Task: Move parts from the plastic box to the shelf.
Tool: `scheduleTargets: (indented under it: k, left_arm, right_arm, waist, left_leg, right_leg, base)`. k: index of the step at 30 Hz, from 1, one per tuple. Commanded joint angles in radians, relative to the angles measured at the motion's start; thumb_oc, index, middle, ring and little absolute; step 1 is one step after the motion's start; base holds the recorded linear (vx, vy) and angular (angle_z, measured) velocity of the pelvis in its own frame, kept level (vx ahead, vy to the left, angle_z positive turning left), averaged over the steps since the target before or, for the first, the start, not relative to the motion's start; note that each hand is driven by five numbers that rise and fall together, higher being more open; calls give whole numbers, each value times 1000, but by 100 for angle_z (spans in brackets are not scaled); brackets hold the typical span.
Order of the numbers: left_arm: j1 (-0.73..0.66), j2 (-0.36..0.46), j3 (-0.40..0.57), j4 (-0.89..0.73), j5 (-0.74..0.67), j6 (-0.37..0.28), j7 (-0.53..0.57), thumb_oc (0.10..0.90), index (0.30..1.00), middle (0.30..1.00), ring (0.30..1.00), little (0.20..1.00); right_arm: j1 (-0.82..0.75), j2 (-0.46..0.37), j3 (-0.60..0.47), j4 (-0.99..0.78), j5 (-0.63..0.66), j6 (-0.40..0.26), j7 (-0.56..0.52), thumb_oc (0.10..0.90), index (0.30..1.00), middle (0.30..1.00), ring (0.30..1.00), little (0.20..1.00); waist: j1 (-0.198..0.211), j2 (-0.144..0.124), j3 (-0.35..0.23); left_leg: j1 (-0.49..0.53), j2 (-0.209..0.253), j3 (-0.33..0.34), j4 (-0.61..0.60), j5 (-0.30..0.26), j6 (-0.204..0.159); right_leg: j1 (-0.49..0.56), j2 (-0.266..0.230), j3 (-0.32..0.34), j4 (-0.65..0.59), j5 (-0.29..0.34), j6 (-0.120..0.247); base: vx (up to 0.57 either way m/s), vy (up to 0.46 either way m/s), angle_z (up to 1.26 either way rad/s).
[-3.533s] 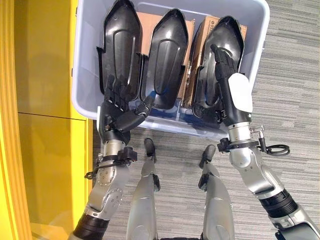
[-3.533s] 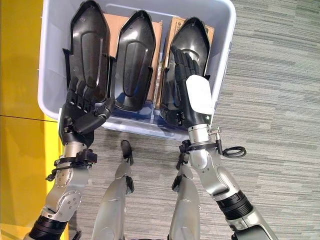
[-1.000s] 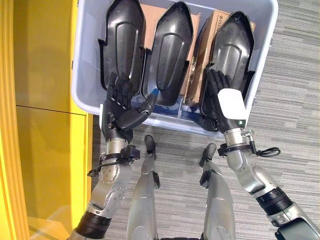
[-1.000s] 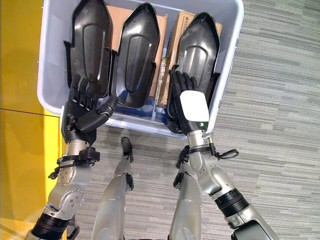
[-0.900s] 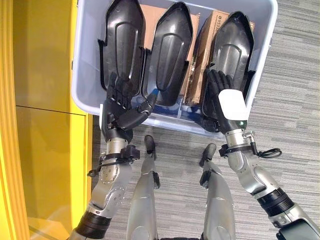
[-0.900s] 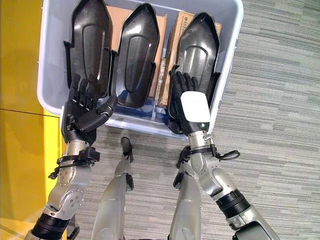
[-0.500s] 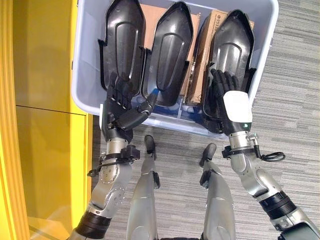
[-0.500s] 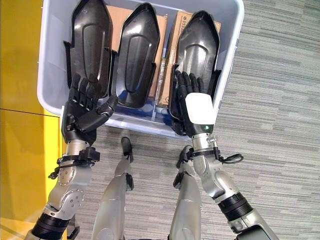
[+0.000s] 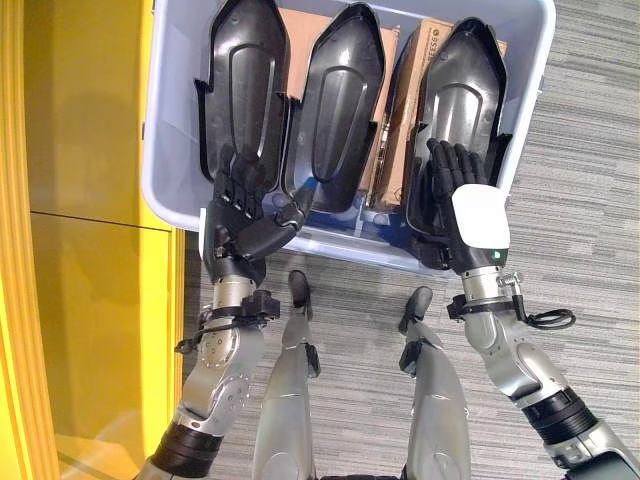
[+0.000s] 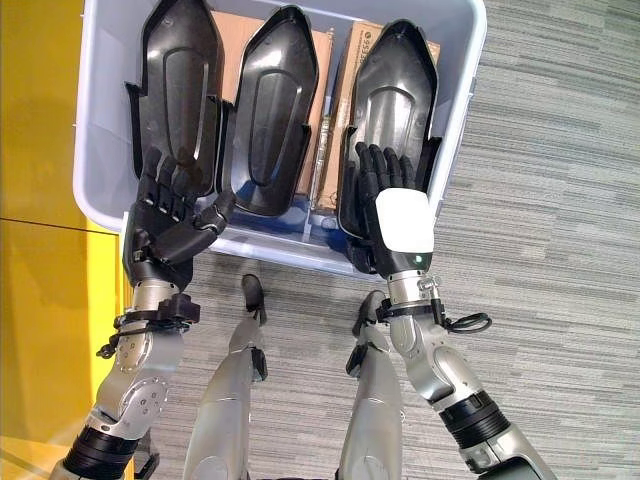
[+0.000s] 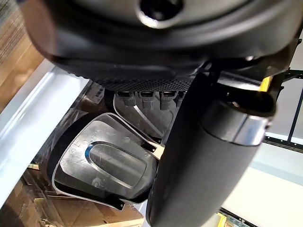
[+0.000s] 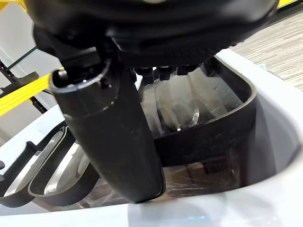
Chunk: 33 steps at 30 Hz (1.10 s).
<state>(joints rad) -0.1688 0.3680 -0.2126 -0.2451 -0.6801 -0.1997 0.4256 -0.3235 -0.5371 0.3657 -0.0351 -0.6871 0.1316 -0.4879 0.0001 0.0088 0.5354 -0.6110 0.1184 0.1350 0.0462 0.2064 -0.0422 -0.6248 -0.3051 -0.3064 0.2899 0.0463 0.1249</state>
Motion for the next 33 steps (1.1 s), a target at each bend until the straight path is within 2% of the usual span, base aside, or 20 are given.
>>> scheduleTargets:
  k: [1,17,30,33]
  left_arm:
    - [-6,18,31,-135,79,-103,-12,900,1000,1000,1000,1000]
    - [-9,9,19,-117,64,-109,-18,900,1000,1000,1000,1000]
    - [-27,1,-15,-87,32,-117,-39,900,1000,1000,1000,1000]
    - [-20,1,-22,-81,26,-123,-41,900,1000,1000,1000,1000]
  right_arm:
    - [-7,-21,-44,-101,-47,-31,-63,900,1000,1000,1000,1000]
    - [-67,1,18,48,-42,-1,-51,900,1000,1000,1000,1000]
    - [-230,64,100,327,10,43,-65,900,1000,1000,1000,1000]
    - [-239,75,111,366,20,48,-68,900,1000,1000,1000,1000]
  waist:
    - [-6,-31,-15]
    - [8,-20,-15]
    - [32,3,-15]
    - [36,9,-15]
  left_leg:
    - [34,0,30,123,-179,-23]
    - [21,-1,24,125,-176,-21]
    - [-10,-5,13,138,-176,-17]
    - [-5,-5,0,158,-206,-23]
  right_leg:
    - [63,13,79,-50,-21,34]
    - [55,11,75,-44,-22,31]
    - [24,7,74,-27,-24,25]
    - [25,6,88,-1,-52,31]
  base:
    - [0,0,0]
    - [0,0,0]
    - [-2,-2,0]
    - [29,-5,3]
